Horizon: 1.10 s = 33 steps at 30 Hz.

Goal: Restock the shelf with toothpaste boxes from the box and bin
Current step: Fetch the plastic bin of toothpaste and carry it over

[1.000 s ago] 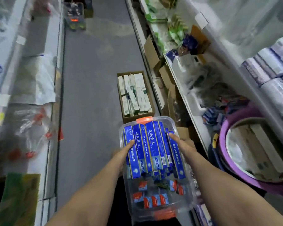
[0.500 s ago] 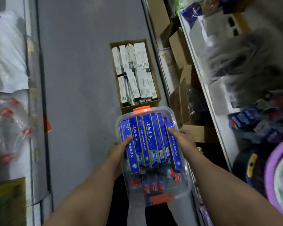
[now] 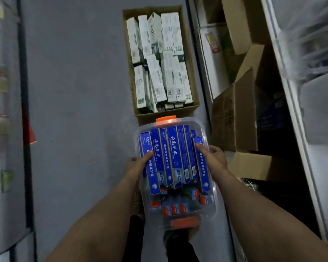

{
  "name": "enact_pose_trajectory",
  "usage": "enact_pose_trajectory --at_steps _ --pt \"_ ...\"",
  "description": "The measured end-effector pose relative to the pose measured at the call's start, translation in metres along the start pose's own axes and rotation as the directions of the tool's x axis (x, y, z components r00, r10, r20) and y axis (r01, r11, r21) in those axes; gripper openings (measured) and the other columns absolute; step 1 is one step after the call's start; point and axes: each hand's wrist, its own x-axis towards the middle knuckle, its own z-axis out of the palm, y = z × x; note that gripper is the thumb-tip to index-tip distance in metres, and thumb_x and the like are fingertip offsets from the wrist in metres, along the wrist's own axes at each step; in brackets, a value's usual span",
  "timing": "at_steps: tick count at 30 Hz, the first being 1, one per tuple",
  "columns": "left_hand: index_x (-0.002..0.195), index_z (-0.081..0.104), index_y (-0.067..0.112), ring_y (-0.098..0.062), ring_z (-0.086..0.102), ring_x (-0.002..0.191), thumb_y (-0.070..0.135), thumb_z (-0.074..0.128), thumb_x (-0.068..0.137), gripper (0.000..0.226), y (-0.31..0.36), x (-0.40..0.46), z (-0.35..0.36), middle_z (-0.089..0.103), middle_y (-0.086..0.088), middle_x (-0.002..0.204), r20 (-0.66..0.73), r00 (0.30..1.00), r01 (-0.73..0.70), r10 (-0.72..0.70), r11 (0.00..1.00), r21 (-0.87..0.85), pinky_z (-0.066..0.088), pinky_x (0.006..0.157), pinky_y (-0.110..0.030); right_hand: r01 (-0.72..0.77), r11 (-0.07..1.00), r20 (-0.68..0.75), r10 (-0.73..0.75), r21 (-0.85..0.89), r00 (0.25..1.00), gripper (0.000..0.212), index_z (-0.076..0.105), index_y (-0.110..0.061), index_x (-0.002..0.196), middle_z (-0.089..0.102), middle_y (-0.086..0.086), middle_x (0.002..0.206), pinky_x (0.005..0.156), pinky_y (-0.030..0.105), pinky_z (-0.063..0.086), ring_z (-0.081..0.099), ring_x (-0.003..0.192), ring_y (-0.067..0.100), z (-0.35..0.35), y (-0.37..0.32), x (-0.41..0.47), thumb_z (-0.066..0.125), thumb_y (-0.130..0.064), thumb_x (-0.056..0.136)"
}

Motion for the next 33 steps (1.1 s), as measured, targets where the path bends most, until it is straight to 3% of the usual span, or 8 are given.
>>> enact_pose_trajectory --at_steps 5,9,13,17,21,25,29,33 --pt "0.130 0.049 0.008 -0.005 0.056 0.072 0.049 0.072 0.085 0.065 -0.007 0.050 0.012 0.061 0.001 0.097 -0.035 0.999 -0.007 0.007 1.000 0.008 0.039 0.057 -0.024 0.032 0.999 0.002 -0.032 -0.012 0.999 0.072 0.051 -0.018 0.135 0.061 -0.008 0.093 0.058 0.027 0.044 0.061 0.078 0.008 0.016 0.002 0.049 0.080 -0.050 0.078" --pt "0.134 0.046 0.008 -0.005 0.055 0.075 0.050 0.072 0.084 0.070 -0.008 0.080 0.018 0.059 -0.003 0.108 -0.046 0.999 -0.002 0.003 1.000 0.017 0.040 0.059 -0.025 0.040 0.999 0.012 -0.040 -0.021 0.999 0.073 0.048 -0.019 0.139 0.065 -0.001 0.105 0.057 0.028 0.044 0.060 0.076 0.008 0.029 0.002 0.078 0.078 -0.050 0.080" --pt "0.131 0.049 0.007 -0.006 0.062 0.079 0.053 0.074 0.081 0.073 -0.011 0.102 0.024 0.066 -0.005 0.113 -0.052 0.999 -0.004 0.005 1.000 0.022 0.041 0.058 -0.025 0.043 0.999 -0.046 -0.043 -0.011 0.998 0.069 0.052 -0.019 0.135 0.065 0.001 0.103 0.062 0.029 0.047 0.058 0.075 0.011 0.036 0.005 0.099 0.081 -0.047 0.079" --pt "0.123 0.049 0.010 -0.014 0.072 0.080 0.059 0.077 0.073 0.075 -0.015 0.105 0.030 0.071 -0.005 0.109 -0.053 0.998 -0.028 0.029 0.999 0.017 0.051 0.060 -0.027 0.033 0.999 -0.036 -0.035 -0.042 0.999 0.074 0.043 -0.021 0.147 0.058 0.009 0.136 0.079 0.037 0.050 0.057 0.092 0.021 0.041 0.006 0.100 0.077 -0.044 0.085" --pt "0.118 0.048 0.009 -0.016 0.067 0.082 0.060 0.074 0.076 0.071 0.000 0.088 0.033 0.067 -0.003 0.108 -0.030 1.000 -0.002 0.003 1.000 0.031 0.050 0.064 -0.031 -0.005 0.998 0.017 0.006 -0.068 1.000 0.089 0.032 -0.021 0.155 0.043 0.013 0.154 0.106 0.054 0.046 0.051 0.131 0.036 0.036 -0.009 0.080 0.076 -0.049 0.084" --pt "0.099 0.053 0.022 -0.010 0.059 0.074 0.051 0.067 0.089 0.034 0.035 0.051 0.036 0.063 0.000 0.098 -0.018 0.996 -0.083 0.084 0.996 0.037 0.045 0.063 -0.028 0.047 0.992 0.055 -0.041 -0.116 0.998 0.072 0.044 -0.017 0.148 0.053 0.010 0.145 0.094 0.040 0.049 0.057 0.123 0.030 0.019 -0.040 0.036 0.071 -0.048 0.088" --pt "0.123 0.057 0.018 -0.021 0.070 0.085 0.059 0.069 0.084 0.058 0.087 -0.015 0.033 0.072 -0.008 0.107 -0.017 0.992 -0.123 0.123 0.992 -0.005 0.049 0.060 -0.029 0.106 0.990 0.086 -0.099 -0.089 0.991 0.039 0.062 -0.015 0.122 0.064 -0.002 0.098 0.062 0.024 0.042 0.058 0.080 0.009 -0.001 -0.082 -0.030 0.068 -0.040 0.093" --pt "0.118 0.056 0.013 -0.016 0.065 0.082 0.054 0.069 0.087 0.053 0.142 -0.105 0.021 0.067 -0.003 0.099 0.026 0.977 -0.208 0.209 0.977 -0.049 0.053 0.078 -0.035 0.143 0.990 0.084 -0.142 -0.014 0.986 0.018 0.064 -0.022 0.085 0.063 -0.002 0.084 0.061 0.026 0.041 0.055 0.073 0.008 -0.021 -0.127 -0.113 0.067 -0.037 0.094"
